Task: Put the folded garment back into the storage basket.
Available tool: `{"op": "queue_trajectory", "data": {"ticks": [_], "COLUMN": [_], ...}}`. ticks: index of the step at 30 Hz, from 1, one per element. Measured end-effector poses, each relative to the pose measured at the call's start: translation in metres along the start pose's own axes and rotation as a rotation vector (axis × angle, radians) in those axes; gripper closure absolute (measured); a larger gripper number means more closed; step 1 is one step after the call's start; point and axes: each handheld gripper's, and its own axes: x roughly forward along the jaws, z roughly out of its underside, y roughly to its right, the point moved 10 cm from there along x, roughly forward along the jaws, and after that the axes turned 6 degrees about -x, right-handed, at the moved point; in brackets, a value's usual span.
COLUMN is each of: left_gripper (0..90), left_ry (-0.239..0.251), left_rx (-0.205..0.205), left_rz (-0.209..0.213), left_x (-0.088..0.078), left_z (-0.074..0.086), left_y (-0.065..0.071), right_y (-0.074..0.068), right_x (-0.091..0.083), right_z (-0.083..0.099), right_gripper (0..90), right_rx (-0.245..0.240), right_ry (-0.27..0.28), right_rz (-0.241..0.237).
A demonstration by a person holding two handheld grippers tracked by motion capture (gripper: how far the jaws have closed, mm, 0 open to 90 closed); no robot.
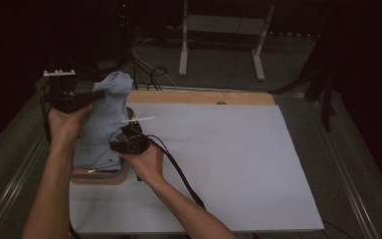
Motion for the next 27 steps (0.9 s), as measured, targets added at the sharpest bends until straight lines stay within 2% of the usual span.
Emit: {"op": "queue_trajectory", "data": {"ticks": [7,8,11,17,20,21,24,27], "left_gripper": [88.4,88.4,88.3,88.4,88.4,88.4,88.4,88.3], "left_ry": [0.003,0.003,0.002,-0.003,-0.005,-0.006,-0.006,-0.009], "left_rx": [-0.008,-0.008,-0.011,-0.012,-0.012,-0.01,-0.01,-0.011], "left_rz": [-0.004,-0.004,-0.007,-0.011,-0.01,-0.01,-0.011,-0.015], "left_x": [-0.002,-0.003,-0.003,-0.003,-0.003,-0.003,-0.003,-0.003], "left_z": [0.002,0.002,0.003,0.005,0.006,0.006,0.007,0.009], "left_y": [-0.005,-0.006,-0.008,-0.01,-0.011,-0.01,-0.011,-0.013], "right_y": [-0.001,-0.002,-0.003,0.001,0.001,0.002,0.002,0.001], "right_x": [0.006,0.007,0.009,0.014,0.015,0.015,0.017,0.019], "right_z": [0.002,0.001,0.003,0.007,0.007,0.008,0.009,0.011], "right_gripper": [81.8,81.8,81.7,81.7,81.7,81.7,81.7,81.7], "right_rx": [-0.022,-0.01,-0.018,-0.034,-0.022,-0.041,-0.054,-0.042], "right_ry": [-0.004,0.0,-0.002,-0.017,-0.017,-0.02,-0.021,-0.026], "right_rz": [0.015,0.018,0.024,0.039,0.047,0.05,0.065,0.064]}}
